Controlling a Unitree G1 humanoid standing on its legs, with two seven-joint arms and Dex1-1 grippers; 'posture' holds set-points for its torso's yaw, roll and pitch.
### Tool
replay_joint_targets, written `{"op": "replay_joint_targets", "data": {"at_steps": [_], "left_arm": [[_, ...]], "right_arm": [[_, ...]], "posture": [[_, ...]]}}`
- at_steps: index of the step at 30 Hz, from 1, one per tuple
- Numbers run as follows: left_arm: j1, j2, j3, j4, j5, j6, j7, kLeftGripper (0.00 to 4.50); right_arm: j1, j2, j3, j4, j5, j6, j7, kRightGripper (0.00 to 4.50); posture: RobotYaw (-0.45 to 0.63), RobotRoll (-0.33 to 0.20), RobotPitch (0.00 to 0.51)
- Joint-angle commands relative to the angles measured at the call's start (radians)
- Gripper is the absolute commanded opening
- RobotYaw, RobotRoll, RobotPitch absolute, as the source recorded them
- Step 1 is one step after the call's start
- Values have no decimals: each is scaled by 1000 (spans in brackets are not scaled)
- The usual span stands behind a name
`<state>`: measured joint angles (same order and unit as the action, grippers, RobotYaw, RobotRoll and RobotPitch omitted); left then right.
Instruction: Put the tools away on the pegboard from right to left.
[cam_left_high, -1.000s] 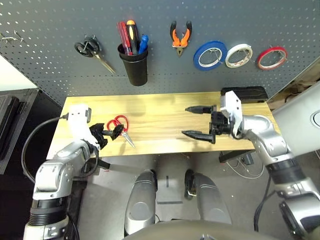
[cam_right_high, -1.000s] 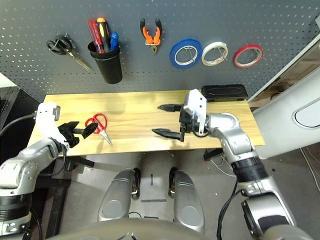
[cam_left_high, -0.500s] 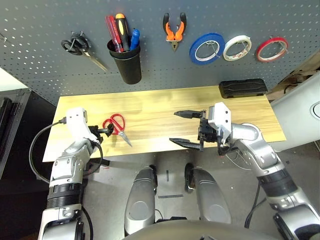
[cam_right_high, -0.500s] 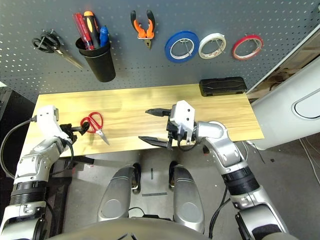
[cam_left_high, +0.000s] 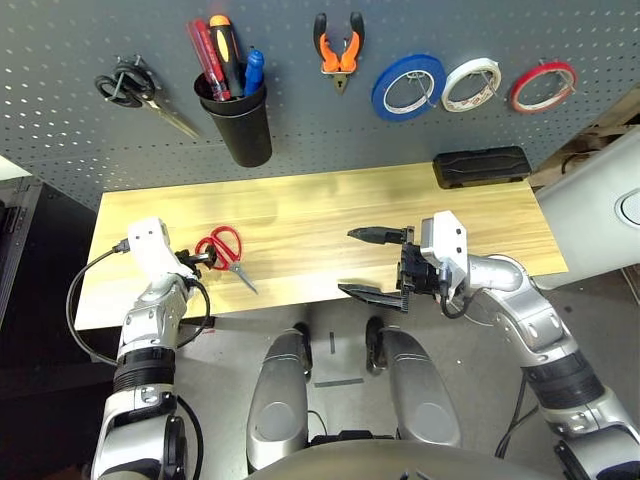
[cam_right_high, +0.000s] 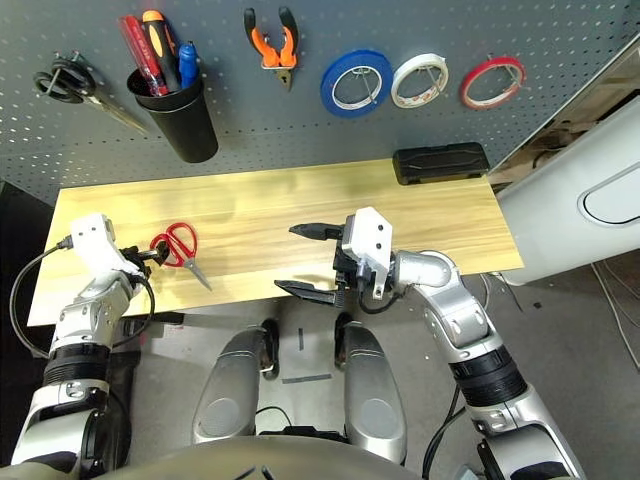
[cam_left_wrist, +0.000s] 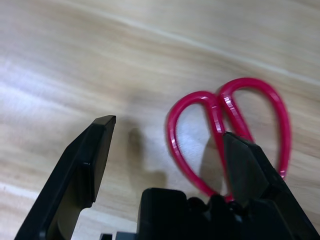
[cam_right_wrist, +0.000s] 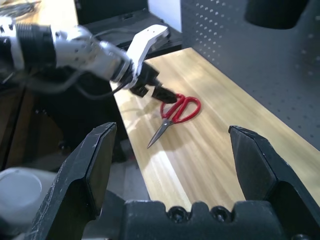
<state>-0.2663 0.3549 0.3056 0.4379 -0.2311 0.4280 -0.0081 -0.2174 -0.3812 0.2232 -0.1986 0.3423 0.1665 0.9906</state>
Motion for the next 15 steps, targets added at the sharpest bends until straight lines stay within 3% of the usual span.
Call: {"op": "replay_joint_targets", "data": {"at_steps": [1,8,10,15], "left_arm": [[27,-5,2,55,33,-20,23,4482],[29,-5,1,104,54,-52,37,4482],[29,-7,1,110,56,-58,35,3956],[39,-19,14,48,34,-58,31,2062]], "right_arm": [[16,-8,-9,-32,24,27,-12,4500],[6,-15,-20,-53,49,52,-27,4500],[3,-17,-22,-52,54,53,-29,4500],[-5,-17,-25,-29,54,44,-25,4500]], "posture": [[-62,0,344],[-70,0,347],[-65,0,346],[-49,0,336]]}}
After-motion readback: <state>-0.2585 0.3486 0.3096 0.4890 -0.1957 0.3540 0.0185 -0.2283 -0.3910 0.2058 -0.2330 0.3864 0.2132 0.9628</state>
